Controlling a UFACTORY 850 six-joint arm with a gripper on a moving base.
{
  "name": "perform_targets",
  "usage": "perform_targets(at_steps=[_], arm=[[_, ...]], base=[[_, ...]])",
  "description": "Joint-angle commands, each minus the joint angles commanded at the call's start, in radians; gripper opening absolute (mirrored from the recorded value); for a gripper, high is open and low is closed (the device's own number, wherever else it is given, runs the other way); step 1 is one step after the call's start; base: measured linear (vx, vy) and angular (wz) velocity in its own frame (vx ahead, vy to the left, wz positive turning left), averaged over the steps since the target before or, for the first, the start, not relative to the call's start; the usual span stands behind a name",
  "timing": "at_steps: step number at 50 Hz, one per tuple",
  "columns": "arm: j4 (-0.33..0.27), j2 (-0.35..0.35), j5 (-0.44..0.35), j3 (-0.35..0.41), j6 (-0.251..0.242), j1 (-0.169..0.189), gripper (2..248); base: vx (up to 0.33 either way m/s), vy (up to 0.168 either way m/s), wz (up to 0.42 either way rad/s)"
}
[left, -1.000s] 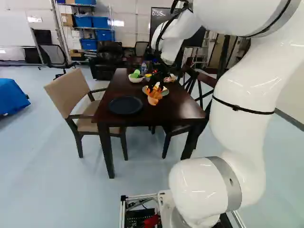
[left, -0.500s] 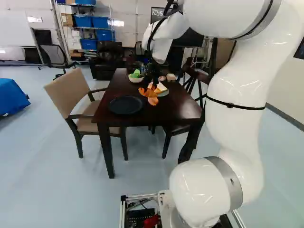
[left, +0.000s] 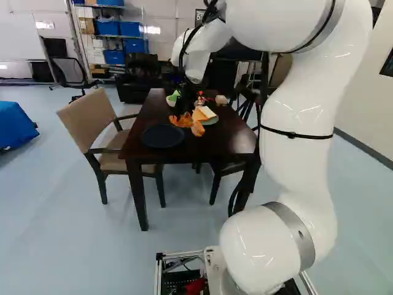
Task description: Move the croissant to the empty plate
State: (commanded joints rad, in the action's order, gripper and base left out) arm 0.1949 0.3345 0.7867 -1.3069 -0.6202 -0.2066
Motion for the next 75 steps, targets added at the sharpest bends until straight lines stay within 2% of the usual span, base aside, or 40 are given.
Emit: perform_targets(at_steps=[30,47,63,64,68,69,73,74,75], arm=[[0.000,0.133,0.000,-0.079,0.000,-0.097,129],[0.000,0.186,0.000,-0.095,0.000,-0.099,129],[0.000,0.186,0.000,-0.095,0.000,-0.099,129],[0.000,0.186,0.000,-0.095,0.000,-0.099,144],[0.000,0.186,0.000,-0.095,0.000,-0.099,144],[0.000,0.186,0.000,-0.095,0.000,-0.099,175],[0.000,0.186,0.000,-0.095,0.000,-0.099,175],[0.000,0.186,0.000,-0.095,0.000,-0.099,208],[0.000,0.186,0.000,-0.095,0.000,-0.099,208]], base=[[0.000,0.000,0.000],[0.000,0.000,0.000],[0.000,0.000,0.000],[0.000,0.000,0.000],[0.000,0.000,0.000],[0.000,0.000,0.000],[0.000,0.000,0.000],[0.000,0.000,0.000],[0.000,0.000,0.000]])
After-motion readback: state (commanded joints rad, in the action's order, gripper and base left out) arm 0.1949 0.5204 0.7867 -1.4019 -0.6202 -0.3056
